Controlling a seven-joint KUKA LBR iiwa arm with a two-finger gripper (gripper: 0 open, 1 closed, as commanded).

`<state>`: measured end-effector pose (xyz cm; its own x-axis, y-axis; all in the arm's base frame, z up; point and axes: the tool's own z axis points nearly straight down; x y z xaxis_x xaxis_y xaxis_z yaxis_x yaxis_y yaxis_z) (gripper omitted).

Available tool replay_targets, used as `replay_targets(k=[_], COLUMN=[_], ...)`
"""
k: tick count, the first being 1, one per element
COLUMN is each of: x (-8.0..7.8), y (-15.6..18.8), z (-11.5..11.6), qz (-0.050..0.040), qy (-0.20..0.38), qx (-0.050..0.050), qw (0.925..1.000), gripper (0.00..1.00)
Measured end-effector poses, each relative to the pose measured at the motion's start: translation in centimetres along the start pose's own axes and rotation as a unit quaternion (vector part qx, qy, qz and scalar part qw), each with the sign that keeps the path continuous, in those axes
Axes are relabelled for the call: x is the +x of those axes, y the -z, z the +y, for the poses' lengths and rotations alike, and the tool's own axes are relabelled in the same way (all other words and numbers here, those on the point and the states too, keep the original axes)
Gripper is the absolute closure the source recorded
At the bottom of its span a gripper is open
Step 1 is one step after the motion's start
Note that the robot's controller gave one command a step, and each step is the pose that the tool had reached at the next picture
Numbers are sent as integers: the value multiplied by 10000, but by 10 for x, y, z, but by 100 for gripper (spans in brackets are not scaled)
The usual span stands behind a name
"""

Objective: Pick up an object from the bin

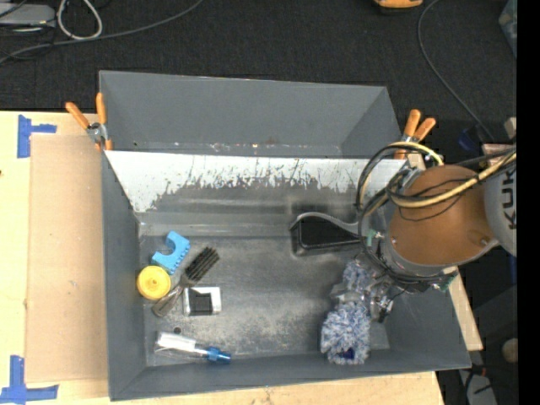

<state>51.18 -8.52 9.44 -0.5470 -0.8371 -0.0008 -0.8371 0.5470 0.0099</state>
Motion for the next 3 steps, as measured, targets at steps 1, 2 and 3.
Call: replay_targets(k=[1,2,3], x=[-1,-1,-2], y=[36,45,59], z=[-2,-1,0], qz=[-21,-13,-15], qy=[-8,-11,-26], qx=[51,33,22], qw=[10000,10000,10000], gripper=[100,100,100])
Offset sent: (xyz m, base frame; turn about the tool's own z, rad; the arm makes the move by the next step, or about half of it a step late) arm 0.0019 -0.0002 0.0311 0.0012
